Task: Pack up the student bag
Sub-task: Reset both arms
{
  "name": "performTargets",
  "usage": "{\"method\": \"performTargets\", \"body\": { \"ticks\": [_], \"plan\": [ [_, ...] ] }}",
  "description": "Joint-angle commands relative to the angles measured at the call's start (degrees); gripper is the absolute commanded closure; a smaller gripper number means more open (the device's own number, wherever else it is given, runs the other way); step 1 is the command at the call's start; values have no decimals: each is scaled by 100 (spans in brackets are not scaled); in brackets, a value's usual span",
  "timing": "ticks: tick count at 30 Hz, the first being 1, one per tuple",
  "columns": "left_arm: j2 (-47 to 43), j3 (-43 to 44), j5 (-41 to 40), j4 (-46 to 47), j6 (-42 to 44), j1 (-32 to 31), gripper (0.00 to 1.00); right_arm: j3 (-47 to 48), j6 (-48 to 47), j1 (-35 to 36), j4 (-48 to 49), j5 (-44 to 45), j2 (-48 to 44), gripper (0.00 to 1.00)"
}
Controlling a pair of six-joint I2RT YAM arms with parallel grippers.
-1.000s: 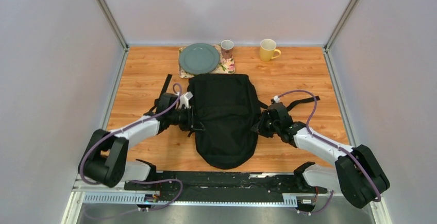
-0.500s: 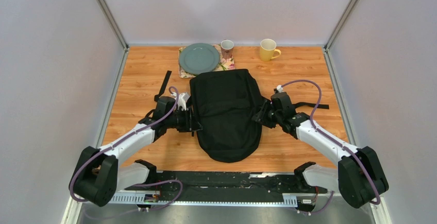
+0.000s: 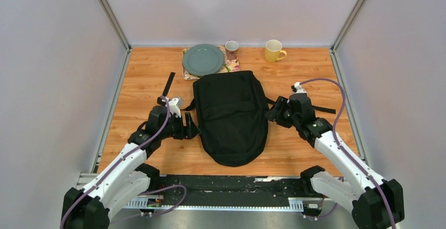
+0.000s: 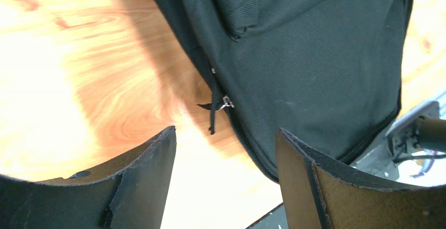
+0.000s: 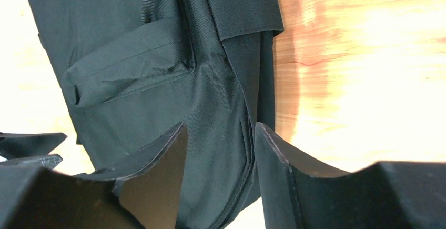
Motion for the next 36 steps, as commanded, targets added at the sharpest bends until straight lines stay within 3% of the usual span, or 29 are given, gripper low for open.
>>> {"method": "performTargets", "body": {
  "ticks": [1,6,9,11,17,21,28,36],
  "plan": [
    [-395,269,-982,-547,274,-24,24,260,-391,-44,-360,-1,-480,46],
    [-659,1015,-1441,-909,422,-16,23,463,-769,35,-782,-152,-980,34],
    [-694,1279,-1792,-1057,782,-16,23,270,-804,44,-608,-125,-1411,16],
    [-520,1455,-2118,-1433,967,-16,23,190,-848,53,-528,-55,-1570,12],
    [-281,1799,-2733,-1972,1170,37,20,295,-927,44,-686,418,-1659,10],
    [-334,1641,-2830,-1875,1135,466,16,576,-1243,53,-844,814,-1545,9],
    [-535,1035,-2356,-1420,1143,758,16,1165,-1560,44,-1186,1579,-1229,8],
    [-1028,357,-2259,-829,1153,758,12,1245,-1122,35,-1004,1430,-894,8]
  ]
}}
